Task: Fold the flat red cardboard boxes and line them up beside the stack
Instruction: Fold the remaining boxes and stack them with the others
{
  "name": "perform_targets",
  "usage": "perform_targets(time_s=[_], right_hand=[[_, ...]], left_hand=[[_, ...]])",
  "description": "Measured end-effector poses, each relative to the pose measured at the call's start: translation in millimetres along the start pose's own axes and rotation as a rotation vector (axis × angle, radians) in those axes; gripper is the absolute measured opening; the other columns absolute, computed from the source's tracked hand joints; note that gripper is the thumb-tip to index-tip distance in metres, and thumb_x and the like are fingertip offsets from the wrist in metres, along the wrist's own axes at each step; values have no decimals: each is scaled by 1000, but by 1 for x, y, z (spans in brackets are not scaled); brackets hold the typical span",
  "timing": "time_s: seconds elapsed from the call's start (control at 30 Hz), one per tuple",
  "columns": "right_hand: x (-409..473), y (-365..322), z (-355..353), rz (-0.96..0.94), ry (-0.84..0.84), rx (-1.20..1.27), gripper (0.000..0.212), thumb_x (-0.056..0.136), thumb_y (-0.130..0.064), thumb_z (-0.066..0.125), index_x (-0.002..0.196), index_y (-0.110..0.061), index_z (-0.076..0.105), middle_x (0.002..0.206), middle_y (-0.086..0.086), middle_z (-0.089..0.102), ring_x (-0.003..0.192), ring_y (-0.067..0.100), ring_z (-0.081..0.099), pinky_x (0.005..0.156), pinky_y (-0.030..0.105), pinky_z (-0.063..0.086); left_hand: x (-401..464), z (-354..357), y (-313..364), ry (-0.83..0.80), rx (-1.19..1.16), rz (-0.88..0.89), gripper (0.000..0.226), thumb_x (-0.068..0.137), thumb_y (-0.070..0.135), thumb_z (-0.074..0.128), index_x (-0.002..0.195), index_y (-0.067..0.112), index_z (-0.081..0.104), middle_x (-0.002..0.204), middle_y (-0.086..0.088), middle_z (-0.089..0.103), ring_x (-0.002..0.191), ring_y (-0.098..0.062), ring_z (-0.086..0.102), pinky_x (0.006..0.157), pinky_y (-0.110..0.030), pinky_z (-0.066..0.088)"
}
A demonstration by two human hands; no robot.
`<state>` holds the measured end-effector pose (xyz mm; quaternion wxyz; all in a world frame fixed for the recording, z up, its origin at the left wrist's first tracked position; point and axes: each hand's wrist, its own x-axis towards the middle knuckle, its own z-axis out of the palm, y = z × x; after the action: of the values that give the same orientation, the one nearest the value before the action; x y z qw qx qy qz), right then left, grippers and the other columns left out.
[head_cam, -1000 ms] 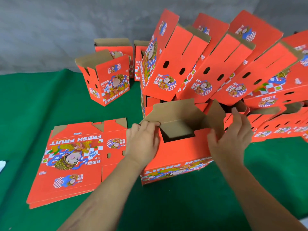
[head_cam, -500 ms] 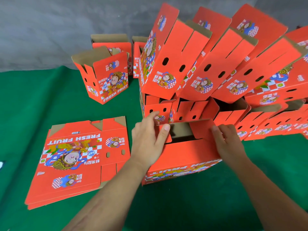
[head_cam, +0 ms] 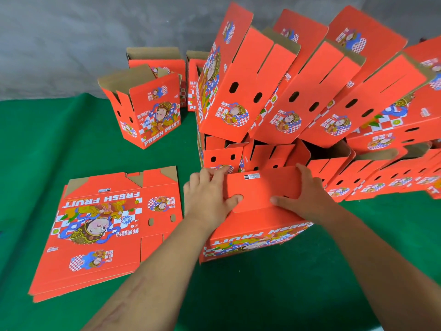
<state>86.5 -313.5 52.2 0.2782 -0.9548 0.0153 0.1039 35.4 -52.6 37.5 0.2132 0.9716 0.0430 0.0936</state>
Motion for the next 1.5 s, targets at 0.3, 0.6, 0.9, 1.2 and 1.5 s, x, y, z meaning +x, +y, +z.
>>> perform_targets(time_s=[0.3,0.6,0.9,1.2,1.5], right_hand=[[-4,-8,6,18,97,-45,116,68,-98,45,159,-38,6,155,12,33,137,40,47,111,56,40],[-39,-22,-29,339,-135,943,72,79,-86,54,118,-29,73,108,0,77,96,23,75,91,52,58],[-67,-64,-15,295,-571,1206,64,78,-65,70,124,-22,75,128,7,72,112,24,71,101,46,55],[-67,-111,14,90,-969,1220,71,74,-70,79,131,-27,70,143,9,62,132,30,59,101,51,52],[-73,-172,67,-398,-347,975,112,58,-46,87,150,-58,24,142,-10,60,122,14,66,103,49,53]], left_hand=[[-6,5,-2,148,-358,-32,51,92,59,66,138,36,61,126,3,59,125,-27,49,110,-46,40],[-50,-34,-17,-346,-1489,-841,60,90,71,42,113,23,71,108,-14,75,99,-33,72,103,-49,52],[-88,-92,-66,-45,-1521,-499,54,93,21,54,146,30,57,140,-5,67,94,-27,70,78,-30,55],[-130,-112,-146,116,-1030,-156,87,79,56,72,153,66,27,157,43,34,125,10,59,43,-26,48],[-89,-93,-118,276,-691,-614,120,68,95,39,167,38,5,175,-11,9,162,-27,4,130,-51,7]])
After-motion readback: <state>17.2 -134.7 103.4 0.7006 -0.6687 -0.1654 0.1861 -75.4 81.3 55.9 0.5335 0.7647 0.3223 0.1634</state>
